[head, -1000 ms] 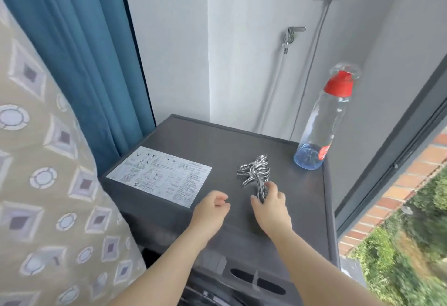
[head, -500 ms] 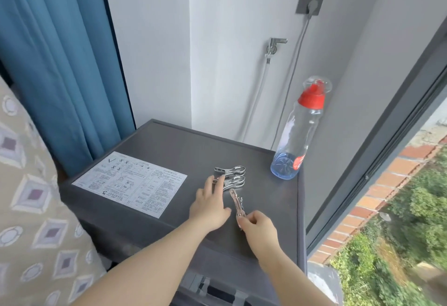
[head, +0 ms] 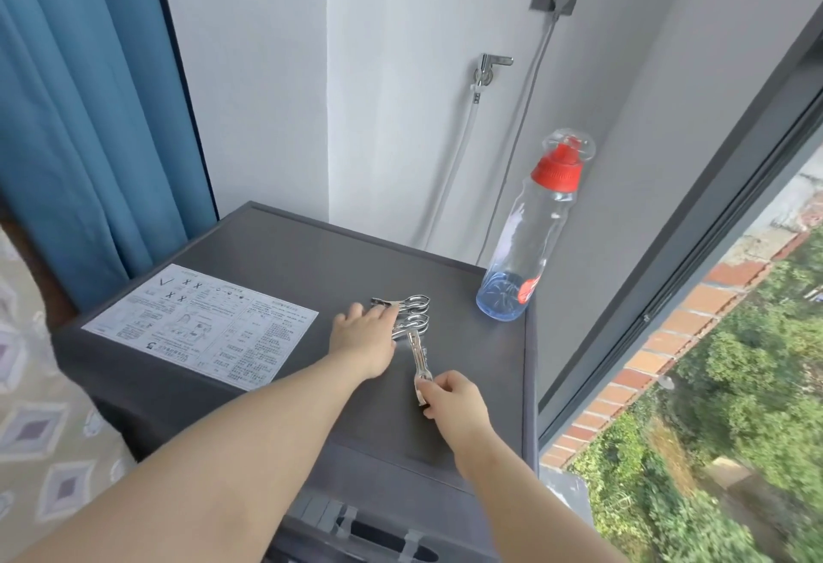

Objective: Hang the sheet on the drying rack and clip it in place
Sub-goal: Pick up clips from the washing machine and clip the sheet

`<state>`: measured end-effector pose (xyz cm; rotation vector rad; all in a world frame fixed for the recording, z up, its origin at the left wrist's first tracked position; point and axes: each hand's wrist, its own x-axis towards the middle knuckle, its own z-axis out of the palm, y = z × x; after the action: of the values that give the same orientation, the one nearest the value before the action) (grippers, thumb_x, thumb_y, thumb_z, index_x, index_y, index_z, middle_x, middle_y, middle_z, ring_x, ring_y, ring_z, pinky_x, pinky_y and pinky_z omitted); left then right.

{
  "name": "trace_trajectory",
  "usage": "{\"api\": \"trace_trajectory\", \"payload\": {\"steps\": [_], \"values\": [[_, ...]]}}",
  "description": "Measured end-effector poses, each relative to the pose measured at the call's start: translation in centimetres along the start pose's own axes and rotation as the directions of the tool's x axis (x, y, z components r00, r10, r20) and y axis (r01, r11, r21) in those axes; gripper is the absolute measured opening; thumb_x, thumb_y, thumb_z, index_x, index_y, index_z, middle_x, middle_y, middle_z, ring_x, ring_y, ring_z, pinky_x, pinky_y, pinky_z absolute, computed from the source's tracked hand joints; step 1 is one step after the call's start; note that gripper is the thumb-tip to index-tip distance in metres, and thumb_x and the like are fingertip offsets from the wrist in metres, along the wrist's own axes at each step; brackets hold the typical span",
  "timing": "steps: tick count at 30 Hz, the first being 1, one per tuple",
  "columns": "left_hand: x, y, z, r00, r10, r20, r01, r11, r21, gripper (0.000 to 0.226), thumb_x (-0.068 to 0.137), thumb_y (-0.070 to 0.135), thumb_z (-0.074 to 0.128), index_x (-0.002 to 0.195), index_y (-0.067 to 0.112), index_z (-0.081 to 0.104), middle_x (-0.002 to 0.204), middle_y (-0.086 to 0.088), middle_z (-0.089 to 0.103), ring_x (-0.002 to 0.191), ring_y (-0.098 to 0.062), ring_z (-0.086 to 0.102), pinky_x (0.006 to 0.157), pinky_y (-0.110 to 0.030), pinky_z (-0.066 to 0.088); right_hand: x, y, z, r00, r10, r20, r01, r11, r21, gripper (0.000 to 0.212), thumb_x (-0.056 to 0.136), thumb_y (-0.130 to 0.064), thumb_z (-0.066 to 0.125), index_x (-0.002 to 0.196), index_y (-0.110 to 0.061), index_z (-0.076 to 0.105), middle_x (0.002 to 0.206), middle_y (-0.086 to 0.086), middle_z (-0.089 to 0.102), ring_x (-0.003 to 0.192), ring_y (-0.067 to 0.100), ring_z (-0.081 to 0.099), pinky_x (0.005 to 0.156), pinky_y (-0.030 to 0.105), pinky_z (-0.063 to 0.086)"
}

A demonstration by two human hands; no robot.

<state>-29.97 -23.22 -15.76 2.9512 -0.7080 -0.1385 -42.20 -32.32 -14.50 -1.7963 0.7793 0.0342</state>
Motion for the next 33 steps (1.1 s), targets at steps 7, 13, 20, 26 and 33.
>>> {"api": "trace_trajectory", "payload": {"steps": [7, 13, 20, 26, 33], "values": [[-4.2, -2.2, 2.0, 0.976, 0.055, -0.213, -0.083, 0.988, -0.129, 0.035, 0.095, 0.023, 0.043, 0.129, 0.029, 0.047, 0.133, 0.015, 0.051, 0.123, -0.019, 0.04, 0.091, -0.033, 0.033, -0.2, -0.2, -0.4, 1.0, -0.002, 0.031, 0.002, 1.0, 0.0, 0.024, 0.09, -0.023, 0.055, 0.07, -0.015, 0.045, 0.065, -0.004, 0.053, 0.06, 0.008, 0.047, 0.052, 0.021, 0.03], [-5.2, -3.6, 1.8, 0.957, 0.058, -0.284, -0.109, 0.98, -0.164, 0.045, 0.077, 0.02, 0.069, 0.121, 0.022, 0.058, 0.125, -0.002, 0.053, 0.115, -0.03, 0.049, 0.09, -0.038, 0.042, -0.3, -0.2, -0.3, 0.999, -0.002, 0.051, 0.001, 1.0, 0.009, 0.023, 0.089, -0.024, 0.057, 0.07, -0.016, 0.046, 0.065, -0.003, 0.052, 0.058, 0.009, 0.044, 0.052, 0.022, 0.029], [-1.6, -1.5, 0.7, 0.98, 0.165, 0.108, -0.161, 0.986, -0.039, 0.058, 0.096, 0.041, 0.036, 0.148, 0.029, 0.011, 0.158, 0.011, -0.005, 0.146, -0.021, -0.006, 0.114, -0.044, 0.017, -0.2, -0.5, -0.2, 0.998, 0.009, 0.057, -0.01, 1.0, 0.021, 0.019, 0.089, -0.024, 0.056, 0.074, -0.014, 0.048, 0.066, -0.002, 0.052, 0.058, 0.008, 0.044, 0.051, 0.02, 0.029], [-5.5, -2.3, 2.3, 0.952, 0.273, -0.14, -0.27, 0.962, 0.034, 0.047, 0.09, 0.042, 0.038, 0.135, 0.029, 0.037, 0.149, 0.01, 0.035, 0.136, -0.021, 0.035, 0.098, -0.042, 0.041, -0.2, -0.3, -0.6, 0.997, -0.003, 0.079, 0.0, 1.0, 0.031, 0.02, 0.091, -0.024, 0.054, 0.074, -0.015, 0.05, 0.067, -0.001, 0.055, 0.058, 0.008, 0.044, 0.054, 0.02, 0.031], [-6.7, -4.4, 2.6, 0.968, 0.198, -0.155, -0.223, 0.961, -0.161, 0.06, 0.083, 0.047, 0.048, 0.14, 0.039, 0.031, 0.152, 0.005, 0.024, 0.139, -0.024, 0.024, 0.105, -0.046, 0.03, -0.2, 0.1, 0.3, 0.997, -0.062, 0.046, 0.062, 0.998, 0.001, 0.025, 0.086, -0.022, 0.061, 0.069, -0.017, 0.044, 0.066, -0.003, 0.055, 0.064, 0.012, 0.044, 0.056, 0.022, 0.03]]}}
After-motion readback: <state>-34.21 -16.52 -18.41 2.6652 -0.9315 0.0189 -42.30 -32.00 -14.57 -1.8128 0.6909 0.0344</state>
